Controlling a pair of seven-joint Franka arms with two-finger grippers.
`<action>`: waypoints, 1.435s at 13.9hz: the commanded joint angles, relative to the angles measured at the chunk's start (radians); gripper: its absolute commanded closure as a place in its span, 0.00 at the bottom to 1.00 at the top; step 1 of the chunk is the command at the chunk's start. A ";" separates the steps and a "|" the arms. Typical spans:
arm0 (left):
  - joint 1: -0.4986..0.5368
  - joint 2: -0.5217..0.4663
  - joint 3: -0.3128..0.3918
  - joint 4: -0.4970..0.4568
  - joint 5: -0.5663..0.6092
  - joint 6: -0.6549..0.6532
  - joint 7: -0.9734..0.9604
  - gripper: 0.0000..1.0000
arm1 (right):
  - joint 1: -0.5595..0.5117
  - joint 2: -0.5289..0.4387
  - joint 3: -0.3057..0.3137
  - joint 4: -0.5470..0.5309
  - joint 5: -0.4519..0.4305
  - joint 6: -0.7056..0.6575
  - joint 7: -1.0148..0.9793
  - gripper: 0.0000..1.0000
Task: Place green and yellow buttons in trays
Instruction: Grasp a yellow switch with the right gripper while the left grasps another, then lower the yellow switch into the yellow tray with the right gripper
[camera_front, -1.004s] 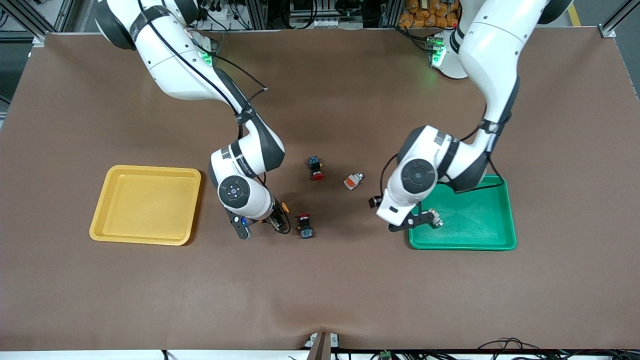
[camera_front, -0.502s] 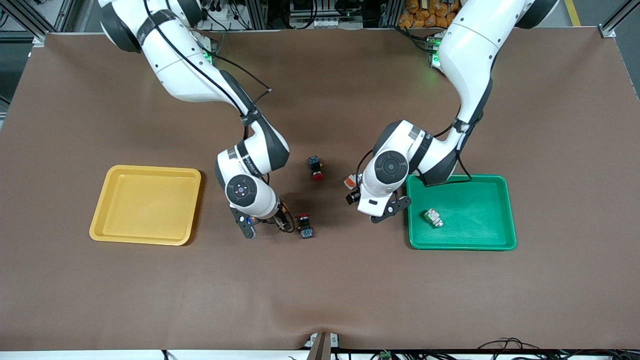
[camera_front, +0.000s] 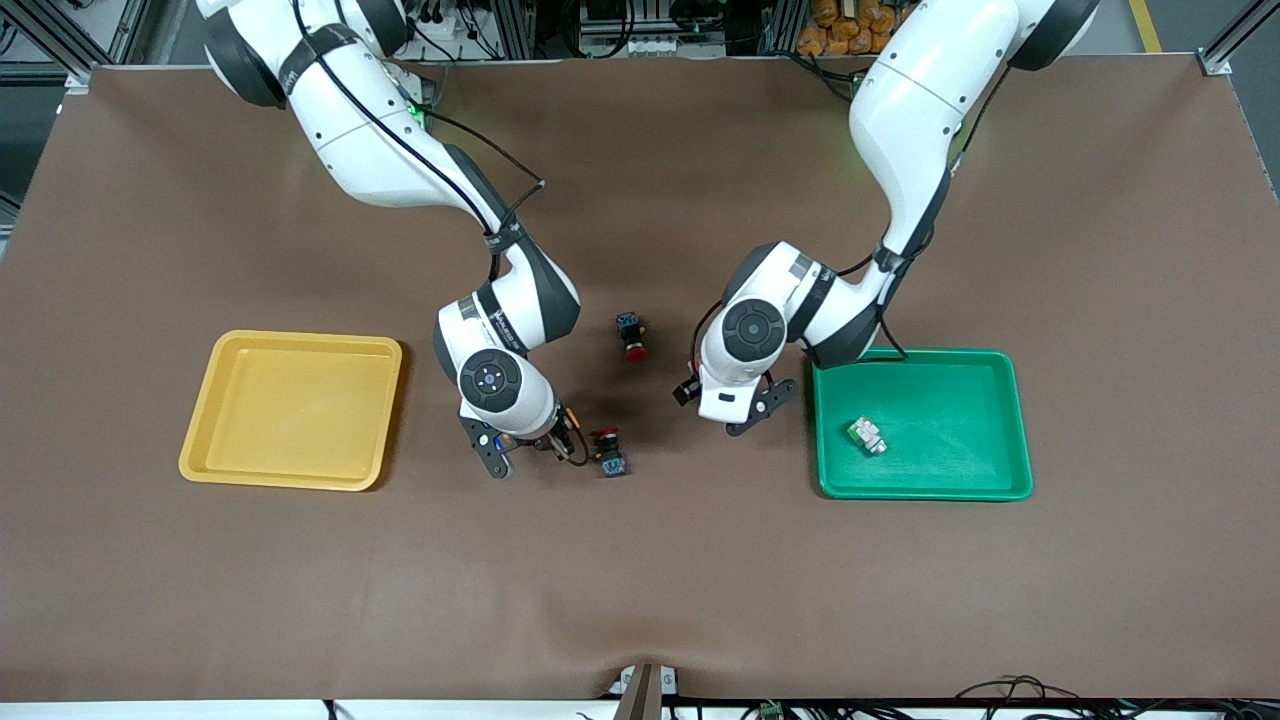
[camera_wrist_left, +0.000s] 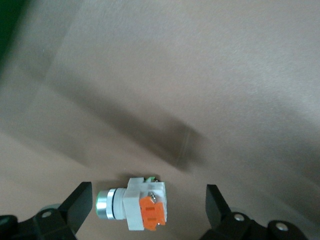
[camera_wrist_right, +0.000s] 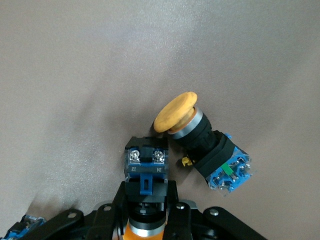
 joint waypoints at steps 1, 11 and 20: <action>-0.028 -0.015 0.008 -0.042 -0.003 0.011 -0.049 0.00 | -0.006 -0.010 0.000 0.028 -0.001 -0.014 0.010 1.00; -0.037 -0.034 0.013 -0.104 0.026 0.023 -0.057 0.00 | -0.207 -0.136 -0.026 0.105 -0.010 -0.405 -0.454 1.00; 0.024 -0.070 0.013 -0.087 0.023 0.007 -0.025 1.00 | -0.552 -0.330 -0.031 -0.185 -0.023 -0.431 -1.191 0.90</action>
